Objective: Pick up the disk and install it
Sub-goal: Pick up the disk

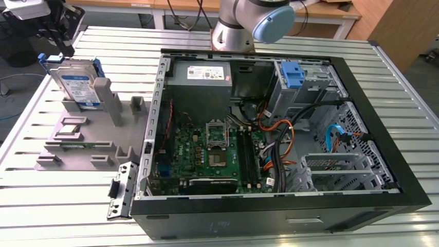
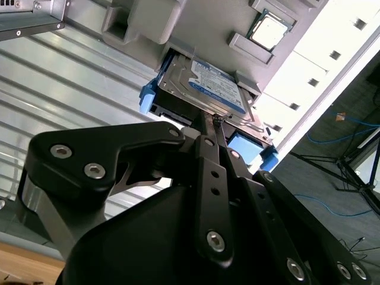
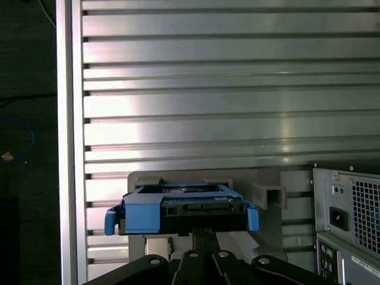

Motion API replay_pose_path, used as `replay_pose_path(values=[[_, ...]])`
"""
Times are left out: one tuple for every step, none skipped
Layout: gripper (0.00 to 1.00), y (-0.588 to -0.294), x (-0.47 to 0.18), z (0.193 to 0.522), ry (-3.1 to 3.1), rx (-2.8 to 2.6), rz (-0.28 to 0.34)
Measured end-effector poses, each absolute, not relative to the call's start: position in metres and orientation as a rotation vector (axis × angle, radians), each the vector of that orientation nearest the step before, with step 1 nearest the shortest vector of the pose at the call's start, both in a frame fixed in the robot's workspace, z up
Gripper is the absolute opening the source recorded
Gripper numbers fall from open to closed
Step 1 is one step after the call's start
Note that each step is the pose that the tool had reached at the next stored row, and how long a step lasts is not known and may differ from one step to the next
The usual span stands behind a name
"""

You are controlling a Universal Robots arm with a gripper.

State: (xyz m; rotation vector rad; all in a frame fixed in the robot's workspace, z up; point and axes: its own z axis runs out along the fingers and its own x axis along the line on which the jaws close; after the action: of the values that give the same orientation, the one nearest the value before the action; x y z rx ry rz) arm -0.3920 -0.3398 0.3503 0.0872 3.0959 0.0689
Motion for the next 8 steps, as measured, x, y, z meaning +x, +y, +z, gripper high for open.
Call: replay_pose_path(values=[[0.1,-0.3398,-0.392,0.3503,3.096,0.087,0.069],[0.1,-0.3398,-0.392,0.3503,3.096,0.087,0.069],[0.1,-0.3398,-0.392,0.3503,3.096,0.084,0.069],[0.1,-0.3397,-0.392,0.3503,3.096,0.076,0.069],[0.1,-0.3397,-0.392,0.3503,3.097,0.063,0.07],[0.1,-0.3398,-0.392,0.3503,3.097,0.047,0.071],[0.1,-0.3397,-0.392,0.3503,3.098,0.039,0.071],[0.1,-0.3398,-0.392,0.3503,3.098,0.038,0.071]])
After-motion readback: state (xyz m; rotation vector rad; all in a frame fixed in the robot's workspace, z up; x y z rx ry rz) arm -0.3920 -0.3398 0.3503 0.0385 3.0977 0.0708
